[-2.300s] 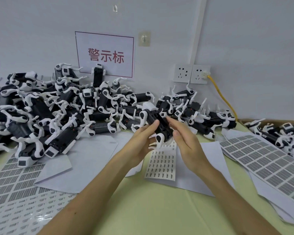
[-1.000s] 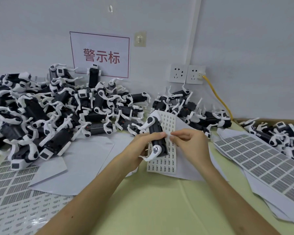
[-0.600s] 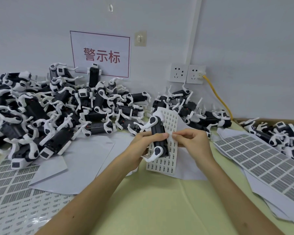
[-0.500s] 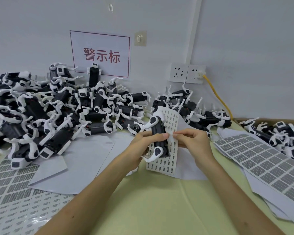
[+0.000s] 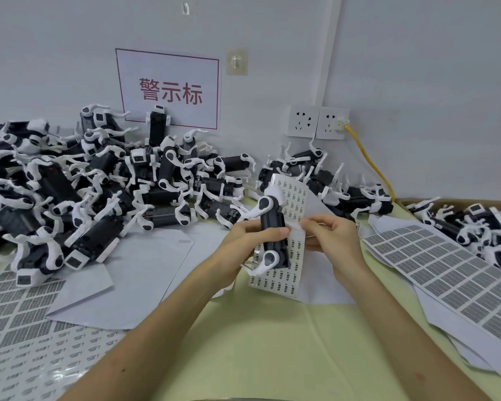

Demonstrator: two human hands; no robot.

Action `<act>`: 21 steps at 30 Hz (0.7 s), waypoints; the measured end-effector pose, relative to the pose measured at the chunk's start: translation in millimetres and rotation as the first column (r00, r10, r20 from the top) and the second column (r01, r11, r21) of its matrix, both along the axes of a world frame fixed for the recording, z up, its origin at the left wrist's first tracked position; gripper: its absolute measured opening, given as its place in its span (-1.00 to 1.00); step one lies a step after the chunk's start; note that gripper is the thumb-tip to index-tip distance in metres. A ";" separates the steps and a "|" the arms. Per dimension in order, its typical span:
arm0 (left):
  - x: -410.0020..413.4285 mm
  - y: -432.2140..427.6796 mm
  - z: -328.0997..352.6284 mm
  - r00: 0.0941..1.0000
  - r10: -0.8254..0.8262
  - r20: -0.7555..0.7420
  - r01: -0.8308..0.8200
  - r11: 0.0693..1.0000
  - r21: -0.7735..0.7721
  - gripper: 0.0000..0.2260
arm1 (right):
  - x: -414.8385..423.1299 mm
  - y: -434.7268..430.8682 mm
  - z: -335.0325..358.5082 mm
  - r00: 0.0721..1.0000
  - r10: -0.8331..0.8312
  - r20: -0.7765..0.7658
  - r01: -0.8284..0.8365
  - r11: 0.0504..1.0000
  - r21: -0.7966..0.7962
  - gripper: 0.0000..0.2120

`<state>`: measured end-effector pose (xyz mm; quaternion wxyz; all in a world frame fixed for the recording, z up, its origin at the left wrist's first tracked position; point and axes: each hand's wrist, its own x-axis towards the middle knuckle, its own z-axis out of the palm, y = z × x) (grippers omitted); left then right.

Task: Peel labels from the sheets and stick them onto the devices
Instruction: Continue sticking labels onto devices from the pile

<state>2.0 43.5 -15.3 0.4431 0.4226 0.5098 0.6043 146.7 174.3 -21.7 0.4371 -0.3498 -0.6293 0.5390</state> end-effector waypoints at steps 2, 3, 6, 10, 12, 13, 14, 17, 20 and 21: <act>0.5 0.2 -0.1 1.000 0.000 0.010 0.000 1.000 0.002 -0.84 | 0.5 2.5 -1.3 0.999 -0.043 -0.004 0.043 0.998 0.049 -0.96; 0.2 1.3 -0.9 1.000 0.002 0.020 -0.002 1.000 0.000 -0.83 | 1.2 4.3 -1.9 0.998 -0.066 -0.020 0.067 0.995 0.077 -0.96; 0.1 3.2 -2.1 0.999 0.029 0.038 -0.028 0.999 -0.026 -0.77 | 4.7 10.2 -2.5 0.984 -0.135 -0.115 0.149 0.981 0.124 -0.94; 0.8 5.6 -5.1 0.984 0.176 0.037 -0.174 0.984 -0.032 -0.87 | 6.8 12.4 -1.3 0.974 -0.141 -0.176 0.174 0.967 0.187 -0.89; -1.9 6.0 -6.5 0.963 0.265 0.046 -0.266 0.964 -0.005 -0.91 | 5.2 10.4 -0.9 0.981 -0.102 -0.164 0.136 0.968 0.213 -0.81; -4.8 6.0 -6.7 0.953 0.298 0.048 -0.298 0.954 0.013 -0.90 | 4.5 9.3 -0.8 0.986 -0.081 -0.145 0.112 0.968 0.226 -0.77; -7.4 5.8 -5.3 0.948 0.315 0.057 -0.316 0.948 0.024 -0.88 | 3.9 8.4 -0.7 0.991 -0.062 -0.121 0.090 0.966 0.241 -0.72; -8.9 4.5 1.0 0.974 0.189 0.125 -0.193 0.981 0.024 -0.71 | 3.0 6.6 -0.8 0.998 -0.021 -0.067 0.040 0.957 0.288 -0.58; -1.8 3.6 3.7 0.971 0.030 0.237 -0.047 0.997 0.067 -0.75 | 2.2 3.2 -2.4 0.999 0.022 -0.032 -0.009 0.932 0.363 -0.52; -0.4 4.3 3.6 0.964 0.002 0.266 -0.027 0.996 0.090 -0.77 | 1.8 2.0 -3.5 0.999 0.032 -0.020 -0.022 0.920 0.391 -0.52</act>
